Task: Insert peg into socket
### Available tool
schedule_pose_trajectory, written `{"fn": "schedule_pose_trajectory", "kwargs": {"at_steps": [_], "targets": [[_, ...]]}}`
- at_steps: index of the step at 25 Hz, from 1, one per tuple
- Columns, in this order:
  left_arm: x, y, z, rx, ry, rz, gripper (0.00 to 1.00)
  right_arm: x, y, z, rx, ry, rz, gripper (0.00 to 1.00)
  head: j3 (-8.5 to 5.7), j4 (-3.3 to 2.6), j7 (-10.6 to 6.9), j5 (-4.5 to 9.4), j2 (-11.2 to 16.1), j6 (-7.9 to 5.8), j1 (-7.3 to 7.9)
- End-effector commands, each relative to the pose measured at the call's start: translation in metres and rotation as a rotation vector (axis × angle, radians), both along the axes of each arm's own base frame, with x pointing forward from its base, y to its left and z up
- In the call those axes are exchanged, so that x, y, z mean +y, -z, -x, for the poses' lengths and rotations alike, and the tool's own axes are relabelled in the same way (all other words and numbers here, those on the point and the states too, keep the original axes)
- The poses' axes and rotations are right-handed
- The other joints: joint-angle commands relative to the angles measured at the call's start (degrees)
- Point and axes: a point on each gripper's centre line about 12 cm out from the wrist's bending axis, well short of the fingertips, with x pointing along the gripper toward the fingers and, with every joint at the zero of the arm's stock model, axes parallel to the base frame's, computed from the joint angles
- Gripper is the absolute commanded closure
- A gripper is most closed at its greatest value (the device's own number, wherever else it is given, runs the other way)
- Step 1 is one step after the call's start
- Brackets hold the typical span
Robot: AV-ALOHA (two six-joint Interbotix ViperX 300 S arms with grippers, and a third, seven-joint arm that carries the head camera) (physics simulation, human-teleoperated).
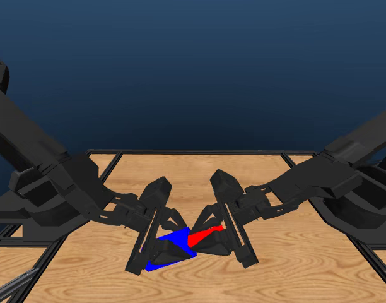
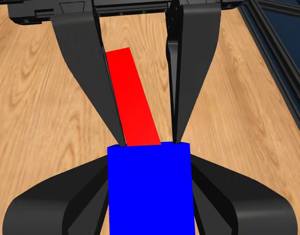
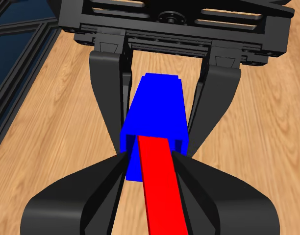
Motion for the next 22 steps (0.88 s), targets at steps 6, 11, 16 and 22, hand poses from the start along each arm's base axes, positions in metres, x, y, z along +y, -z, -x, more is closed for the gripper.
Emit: {"fn": "schedule_pose_trajectory", "kwargs": {"at_steps": [6, 11, 16, 22], "targets": [[0.005, -0.004, -0.009, 0.044, -0.022, 0.058, 1.0, -0.011, 0.012, 0.074, 0.148, 0.063, -0.101, 0.0, -0.27, -0.31, 1.34, -0.22, -1.0, 0.54, -1.65], [0.006, -0.006, -0.014, 0.078, -0.022, 0.09, 1.0, -0.017, 0.021, 0.101, 0.189, 0.1, -0.139, 0.0, -0.46, -0.55, 1.78, -0.32, -0.5, 0.69, -2.53], [0.012, -0.001, -0.015, 0.176, -0.009, 0.089, 1.0, -0.013, 0.014, 0.09, 0.138, 0.068, -0.114, 1.0, -0.65, -0.71, 2.25, -0.28, 0.1, 0.79, -3.16], [0.008, -0.016, -0.024, 0.206, 0.008, 0.102, 1.0, -0.014, 0.012, 0.048, 0.054, 0.075, -0.098, 1.0, -0.78, -0.68, 2.77, -0.33, 0.8, 0.9, -3.18]]}}
